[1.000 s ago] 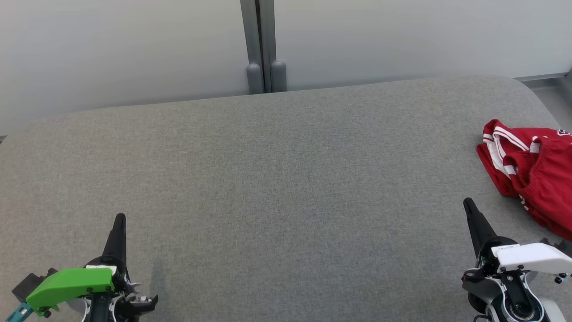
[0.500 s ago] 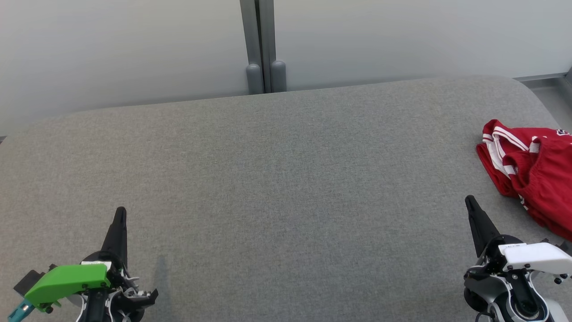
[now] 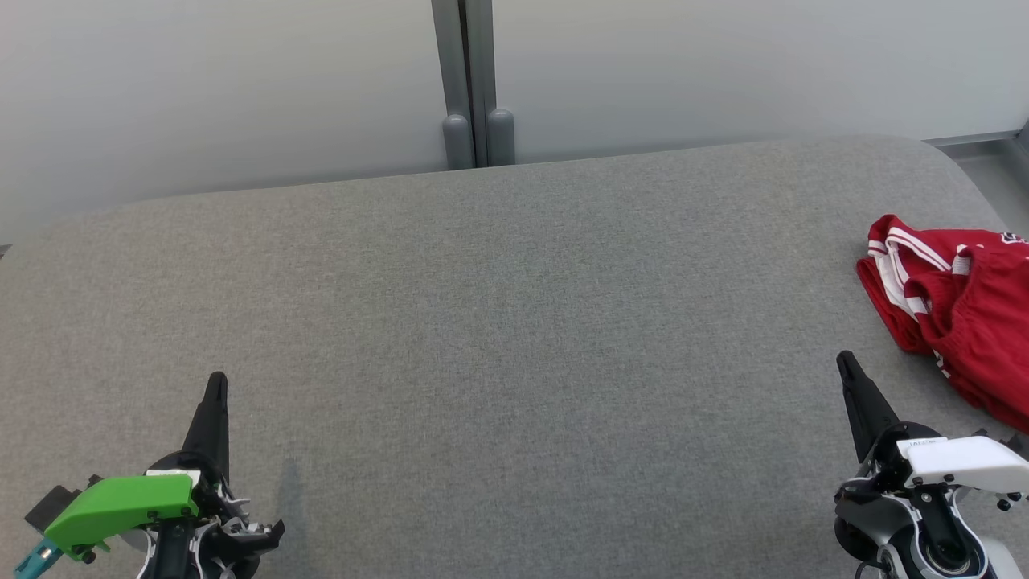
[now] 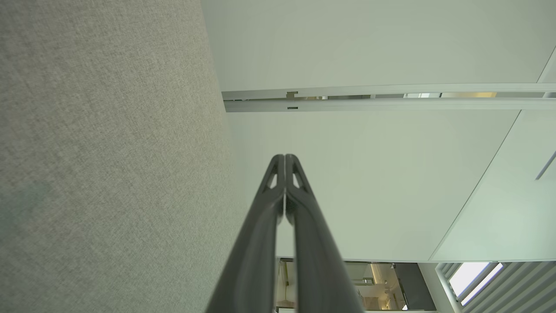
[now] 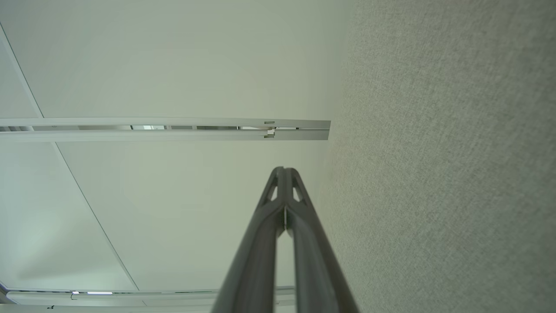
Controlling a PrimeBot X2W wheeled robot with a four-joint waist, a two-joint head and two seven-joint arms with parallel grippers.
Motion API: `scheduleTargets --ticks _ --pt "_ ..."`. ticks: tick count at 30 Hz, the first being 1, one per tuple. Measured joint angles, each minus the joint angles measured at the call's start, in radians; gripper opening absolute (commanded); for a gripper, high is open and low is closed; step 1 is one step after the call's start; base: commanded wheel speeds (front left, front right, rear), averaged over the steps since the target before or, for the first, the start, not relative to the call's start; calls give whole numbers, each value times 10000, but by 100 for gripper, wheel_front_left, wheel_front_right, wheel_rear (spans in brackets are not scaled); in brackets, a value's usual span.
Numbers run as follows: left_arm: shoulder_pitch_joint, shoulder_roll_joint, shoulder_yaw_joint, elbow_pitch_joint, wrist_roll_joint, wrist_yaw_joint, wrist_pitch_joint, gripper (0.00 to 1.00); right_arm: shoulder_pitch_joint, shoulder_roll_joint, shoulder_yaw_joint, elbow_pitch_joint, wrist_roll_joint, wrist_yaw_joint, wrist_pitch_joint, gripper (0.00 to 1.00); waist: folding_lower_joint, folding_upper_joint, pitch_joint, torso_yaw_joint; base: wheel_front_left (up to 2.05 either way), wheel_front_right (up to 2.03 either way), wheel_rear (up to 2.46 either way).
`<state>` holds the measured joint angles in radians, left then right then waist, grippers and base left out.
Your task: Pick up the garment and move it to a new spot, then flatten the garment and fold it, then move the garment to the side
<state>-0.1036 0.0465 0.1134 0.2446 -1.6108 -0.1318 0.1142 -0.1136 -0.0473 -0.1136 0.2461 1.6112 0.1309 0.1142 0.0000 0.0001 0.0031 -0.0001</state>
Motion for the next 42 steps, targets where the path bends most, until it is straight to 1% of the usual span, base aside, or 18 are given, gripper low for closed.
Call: scheduleTargets --ticks 42 --pt "0 0 0 0 -4 2 0 0 1 -2 0 -2 0 -2 0 0 0 0 0 0 0 0 0"
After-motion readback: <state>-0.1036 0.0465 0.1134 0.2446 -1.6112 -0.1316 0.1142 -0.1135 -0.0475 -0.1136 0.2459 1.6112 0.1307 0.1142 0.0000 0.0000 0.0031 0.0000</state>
